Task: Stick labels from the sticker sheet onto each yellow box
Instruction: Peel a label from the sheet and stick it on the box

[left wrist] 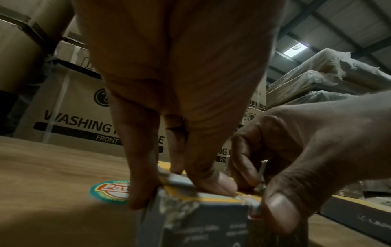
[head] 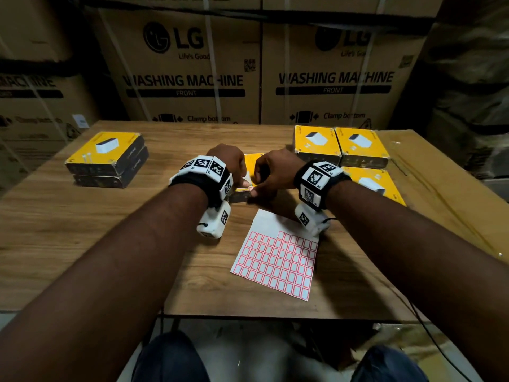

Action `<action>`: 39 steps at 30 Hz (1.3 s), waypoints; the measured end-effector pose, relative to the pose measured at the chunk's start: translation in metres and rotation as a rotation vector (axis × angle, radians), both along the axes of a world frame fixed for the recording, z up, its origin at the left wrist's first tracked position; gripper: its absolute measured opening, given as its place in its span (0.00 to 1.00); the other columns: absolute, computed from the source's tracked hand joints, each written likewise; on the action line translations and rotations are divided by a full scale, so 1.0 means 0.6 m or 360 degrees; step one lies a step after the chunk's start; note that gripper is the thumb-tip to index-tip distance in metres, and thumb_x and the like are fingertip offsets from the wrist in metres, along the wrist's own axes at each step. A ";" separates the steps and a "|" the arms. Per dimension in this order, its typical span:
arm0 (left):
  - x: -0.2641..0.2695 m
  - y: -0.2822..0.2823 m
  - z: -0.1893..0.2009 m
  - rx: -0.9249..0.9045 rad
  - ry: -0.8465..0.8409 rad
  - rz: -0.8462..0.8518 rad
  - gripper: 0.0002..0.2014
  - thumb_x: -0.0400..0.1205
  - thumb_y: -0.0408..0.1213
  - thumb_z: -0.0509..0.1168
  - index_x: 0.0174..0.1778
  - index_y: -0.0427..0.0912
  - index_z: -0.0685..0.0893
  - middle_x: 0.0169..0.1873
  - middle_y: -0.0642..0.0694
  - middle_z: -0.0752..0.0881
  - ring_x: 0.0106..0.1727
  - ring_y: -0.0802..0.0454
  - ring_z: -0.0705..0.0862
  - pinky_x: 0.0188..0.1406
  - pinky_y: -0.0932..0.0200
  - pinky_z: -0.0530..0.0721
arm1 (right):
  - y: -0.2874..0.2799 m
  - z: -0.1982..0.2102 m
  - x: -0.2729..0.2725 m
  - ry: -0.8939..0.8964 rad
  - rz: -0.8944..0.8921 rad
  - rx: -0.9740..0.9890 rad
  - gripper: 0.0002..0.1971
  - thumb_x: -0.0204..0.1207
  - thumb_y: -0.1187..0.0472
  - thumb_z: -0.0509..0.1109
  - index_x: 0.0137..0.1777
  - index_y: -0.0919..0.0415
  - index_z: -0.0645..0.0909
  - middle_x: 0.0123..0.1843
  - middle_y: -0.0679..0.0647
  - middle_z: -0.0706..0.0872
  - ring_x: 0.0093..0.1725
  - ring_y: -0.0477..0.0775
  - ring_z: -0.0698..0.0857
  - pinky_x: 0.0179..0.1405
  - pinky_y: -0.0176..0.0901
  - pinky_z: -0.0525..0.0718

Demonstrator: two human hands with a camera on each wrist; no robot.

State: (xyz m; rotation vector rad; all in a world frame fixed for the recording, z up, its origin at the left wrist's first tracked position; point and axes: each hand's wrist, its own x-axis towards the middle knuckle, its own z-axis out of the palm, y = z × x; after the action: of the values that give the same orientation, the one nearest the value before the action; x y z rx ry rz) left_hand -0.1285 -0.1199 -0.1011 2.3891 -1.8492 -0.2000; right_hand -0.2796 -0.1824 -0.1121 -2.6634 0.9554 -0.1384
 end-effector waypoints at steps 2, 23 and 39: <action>0.006 0.000 -0.003 -0.0044 0.0014 0.0014 0.12 0.65 0.42 0.84 0.39 0.51 0.89 0.41 0.55 0.90 0.45 0.54 0.86 0.40 0.63 0.75 | -0.001 -0.004 0.004 -0.0003 -0.0003 -0.0004 0.19 0.60 0.41 0.83 0.41 0.52 0.84 0.38 0.45 0.88 0.41 0.47 0.85 0.42 0.43 0.83; 0.015 0.007 -0.002 -0.0028 0.0085 -0.0093 0.14 0.69 0.29 0.79 0.39 0.54 0.87 0.50 0.53 0.91 0.54 0.53 0.88 0.55 0.60 0.83 | -0.017 -0.016 0.018 -0.0078 -0.0074 0.0532 0.21 0.64 0.49 0.84 0.41 0.51 0.72 0.40 0.48 0.81 0.41 0.50 0.78 0.42 0.46 0.78; -0.015 0.030 -0.020 -0.0099 -0.0085 -0.0067 0.28 0.65 0.62 0.77 0.53 0.48 0.85 0.51 0.48 0.87 0.52 0.45 0.86 0.48 0.56 0.83 | -0.008 -0.010 0.016 0.0175 -0.0031 0.0232 0.26 0.59 0.65 0.83 0.49 0.54 0.70 0.47 0.51 0.80 0.46 0.54 0.78 0.38 0.42 0.74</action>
State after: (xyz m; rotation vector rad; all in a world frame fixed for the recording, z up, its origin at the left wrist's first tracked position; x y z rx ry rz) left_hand -0.1376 -0.1018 -0.1131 2.3379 -1.9006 -0.0818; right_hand -0.2700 -0.1870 -0.1182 -2.5501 0.9857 0.0720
